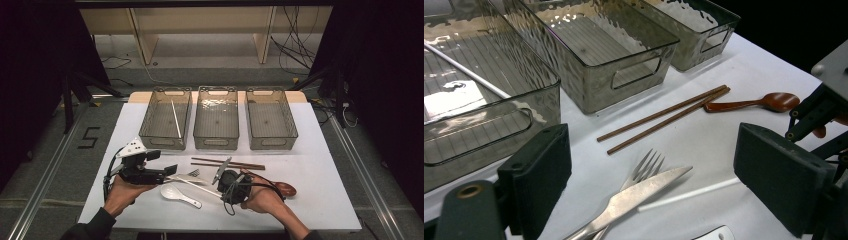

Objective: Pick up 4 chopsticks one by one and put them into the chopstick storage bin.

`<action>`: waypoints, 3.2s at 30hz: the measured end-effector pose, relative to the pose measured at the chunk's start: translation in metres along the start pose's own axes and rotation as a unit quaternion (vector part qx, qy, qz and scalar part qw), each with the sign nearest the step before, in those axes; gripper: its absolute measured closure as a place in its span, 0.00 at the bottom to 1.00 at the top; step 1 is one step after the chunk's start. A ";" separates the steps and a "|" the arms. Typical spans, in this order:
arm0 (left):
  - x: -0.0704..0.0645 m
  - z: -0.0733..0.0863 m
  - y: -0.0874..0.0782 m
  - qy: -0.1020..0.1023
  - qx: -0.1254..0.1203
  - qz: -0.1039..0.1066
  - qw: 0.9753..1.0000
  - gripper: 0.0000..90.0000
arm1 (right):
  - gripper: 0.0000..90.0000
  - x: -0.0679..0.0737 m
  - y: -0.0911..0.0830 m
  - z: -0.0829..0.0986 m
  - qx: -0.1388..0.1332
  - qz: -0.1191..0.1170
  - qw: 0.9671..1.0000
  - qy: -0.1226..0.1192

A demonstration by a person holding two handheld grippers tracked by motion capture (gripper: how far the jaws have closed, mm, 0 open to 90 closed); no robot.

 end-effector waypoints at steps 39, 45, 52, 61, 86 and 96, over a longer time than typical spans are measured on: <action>-0.033 -0.006 0.045 -0.112 0.002 0.098 0.989 0.37 | 0.95 -0.005 -0.032 -0.030 -0.217 0.044 0.974 0.056; -0.033 -0.004 0.049 -0.121 0.007 0.113 0.986 0.52 | 0.95 -0.001 -0.033 -0.033 -0.235 0.036 0.970 0.057; -0.034 -0.004 0.049 -0.131 0.004 0.128 0.983 0.65 | 0.95 0.001 -0.032 -0.035 -0.242 0.036 0.968 0.057; -0.033 -0.005 0.048 -0.153 -0.004 0.149 0.977 0.82 | 0.95 0.001 -0.034 -0.037 -0.255 0.036 0.964 0.060; 0.021 -0.039 0.010 -0.193 -0.035 0.130 0.972 0.93 | 0.50 -0.021 -0.050 0.004 -0.238 0.038 0.966 0.096; 0.068 -0.076 -0.009 -0.202 -0.057 0.086 0.974 0.93 | 0.41 -0.025 -0.047 0.020 -0.225 0.031 0.966 0.122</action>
Point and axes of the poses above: each handheld gripper's, and its own axes: y roughly forward along the jaws, z roughly out of its underside, x roughly to its left, the point moved 4 cm from there along y, roughly forward along the jaws, and after that the axes turned 1 degree about -x, right-handed, at the moved point
